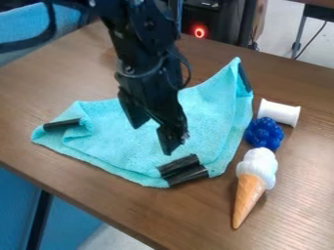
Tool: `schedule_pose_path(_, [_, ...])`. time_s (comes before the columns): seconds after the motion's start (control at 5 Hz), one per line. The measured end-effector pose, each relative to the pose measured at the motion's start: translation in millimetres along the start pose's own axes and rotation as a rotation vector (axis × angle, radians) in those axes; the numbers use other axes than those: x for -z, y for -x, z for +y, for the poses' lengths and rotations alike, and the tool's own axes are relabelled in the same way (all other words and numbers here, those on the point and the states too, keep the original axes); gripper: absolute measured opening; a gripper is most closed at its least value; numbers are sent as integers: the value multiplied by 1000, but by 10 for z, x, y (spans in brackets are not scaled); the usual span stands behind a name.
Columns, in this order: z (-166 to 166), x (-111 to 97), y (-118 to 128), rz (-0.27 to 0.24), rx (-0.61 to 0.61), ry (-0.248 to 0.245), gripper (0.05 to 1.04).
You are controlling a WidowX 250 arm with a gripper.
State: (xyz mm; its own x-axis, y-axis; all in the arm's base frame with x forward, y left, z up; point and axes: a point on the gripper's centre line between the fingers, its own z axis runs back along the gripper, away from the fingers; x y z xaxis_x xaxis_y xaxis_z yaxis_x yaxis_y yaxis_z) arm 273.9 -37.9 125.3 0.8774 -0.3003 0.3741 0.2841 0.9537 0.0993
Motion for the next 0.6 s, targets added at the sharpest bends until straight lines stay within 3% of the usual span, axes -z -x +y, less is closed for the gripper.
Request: schedule_pose_path(0.6, [-109,161,26,21,35,-45,1001])
